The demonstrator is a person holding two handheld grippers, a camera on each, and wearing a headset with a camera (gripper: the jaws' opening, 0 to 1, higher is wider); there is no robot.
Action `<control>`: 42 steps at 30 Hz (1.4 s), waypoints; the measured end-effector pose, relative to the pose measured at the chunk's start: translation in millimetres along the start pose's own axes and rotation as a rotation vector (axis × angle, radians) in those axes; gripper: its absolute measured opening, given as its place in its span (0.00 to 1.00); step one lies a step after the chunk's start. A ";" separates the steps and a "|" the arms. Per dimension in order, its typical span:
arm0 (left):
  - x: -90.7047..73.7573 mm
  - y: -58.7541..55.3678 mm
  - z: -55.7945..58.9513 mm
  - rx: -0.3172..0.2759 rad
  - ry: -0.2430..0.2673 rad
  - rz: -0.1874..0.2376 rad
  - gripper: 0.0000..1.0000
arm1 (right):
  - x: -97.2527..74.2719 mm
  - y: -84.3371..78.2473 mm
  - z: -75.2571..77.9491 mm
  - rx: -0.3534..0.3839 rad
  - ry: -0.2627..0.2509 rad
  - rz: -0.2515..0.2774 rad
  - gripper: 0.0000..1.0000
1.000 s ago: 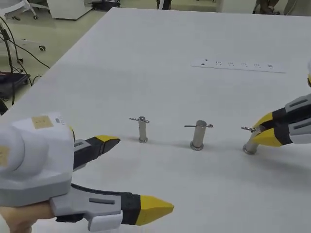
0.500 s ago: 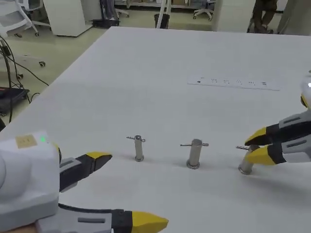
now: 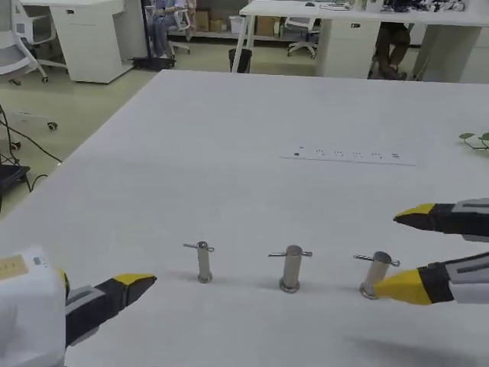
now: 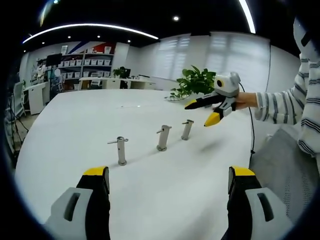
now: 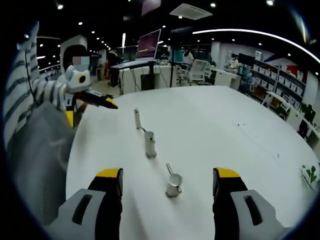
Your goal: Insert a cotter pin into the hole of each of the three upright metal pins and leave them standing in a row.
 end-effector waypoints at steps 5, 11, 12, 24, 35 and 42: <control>-5.5 -2.4 -1.2 -0.019 0.025 0.001 0.99 | -12.6 -11.9 -13.3 0.112 -0.033 0.062 0.83; -11.5 -1.9 -2.1 -0.029 0.040 -0.002 0.99 | -29.8 -25.2 -28.7 0.214 -0.074 0.120 0.90; -11.8 -2.1 -2.9 -0.031 0.042 -0.003 0.99 | -32.6 -27.7 -31.9 0.225 -0.079 0.121 0.90; -14.0 -5.8 -5.8 -0.048 0.058 -0.028 0.99 | -45.5 -45.4 -57.0 0.338 -0.117 0.141 1.00; -12.8 -10.4 -1.7 -0.062 0.069 -0.064 0.99 | -47.3 -61.3 -68.2 0.437 -0.112 0.111 1.00; -14.4 -11.6 1.5 -0.058 0.076 -0.097 0.99 | -53.3 -76.4 -64.9 0.475 -0.135 0.088 1.00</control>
Point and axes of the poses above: the centre of the closed fingertips' face, and the gripper's own axes: x roughly forward along the fingers, z roughly to its right, y roughly out of its top, the point moved 8 cm from there along -x, roughly backward along the fingers, and after that the axes turned 14 degrees about x, right-handed, at the moved point
